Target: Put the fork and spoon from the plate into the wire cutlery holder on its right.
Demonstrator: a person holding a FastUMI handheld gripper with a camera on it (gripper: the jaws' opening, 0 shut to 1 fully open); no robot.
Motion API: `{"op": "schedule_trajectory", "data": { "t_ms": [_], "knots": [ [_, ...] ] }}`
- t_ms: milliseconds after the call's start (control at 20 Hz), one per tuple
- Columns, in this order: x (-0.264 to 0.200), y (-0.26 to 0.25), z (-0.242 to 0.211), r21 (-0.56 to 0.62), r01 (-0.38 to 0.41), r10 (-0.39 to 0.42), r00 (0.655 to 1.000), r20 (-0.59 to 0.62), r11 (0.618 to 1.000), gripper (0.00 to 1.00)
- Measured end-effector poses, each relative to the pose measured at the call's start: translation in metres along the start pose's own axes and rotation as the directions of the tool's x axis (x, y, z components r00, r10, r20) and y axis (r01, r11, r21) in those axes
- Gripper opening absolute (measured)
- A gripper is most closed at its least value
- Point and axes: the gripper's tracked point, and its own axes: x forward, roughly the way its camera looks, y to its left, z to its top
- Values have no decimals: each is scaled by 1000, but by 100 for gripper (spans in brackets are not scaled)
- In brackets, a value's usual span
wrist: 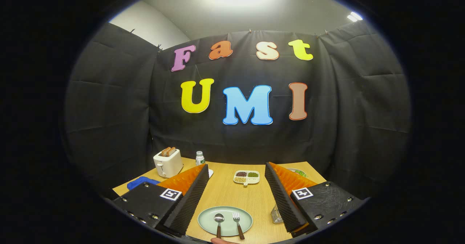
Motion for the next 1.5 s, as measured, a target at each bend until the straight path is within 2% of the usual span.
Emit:
{"op": "schedule_trajectory", "data": {
  "t_ms": [300,550,700,950,1250,1500],
  "knots": [
    [5,-4,-27,-33,-20,18,997,-70,999,95],
    [11,3,-83,-40,-80,68,967,-246,996,95],
    [11,2,-122,-50,-108,82,926,-369,993,95],
    [8,-5,-171,-74,-132,81,874,-479,988,95],
    [-2,-15,-234,-54,-135,68,756,-651,989,95],
    [-6,-20,-271,-79,-152,46,676,-736,985,95]
  ]
}}
